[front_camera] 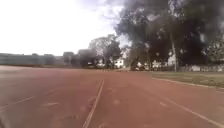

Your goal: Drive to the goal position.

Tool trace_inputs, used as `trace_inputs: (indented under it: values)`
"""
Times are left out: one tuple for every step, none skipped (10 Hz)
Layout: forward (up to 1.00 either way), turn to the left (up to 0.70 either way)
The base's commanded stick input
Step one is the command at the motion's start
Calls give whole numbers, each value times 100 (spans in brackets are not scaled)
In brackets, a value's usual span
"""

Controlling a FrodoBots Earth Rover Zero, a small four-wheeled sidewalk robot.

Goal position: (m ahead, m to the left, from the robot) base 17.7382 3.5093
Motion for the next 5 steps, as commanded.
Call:
trace_inputs:
  values:
    - [70, 0]
    - [70, 0]
    - [70, 0]
    - [70, 0]
    - [70, 0]
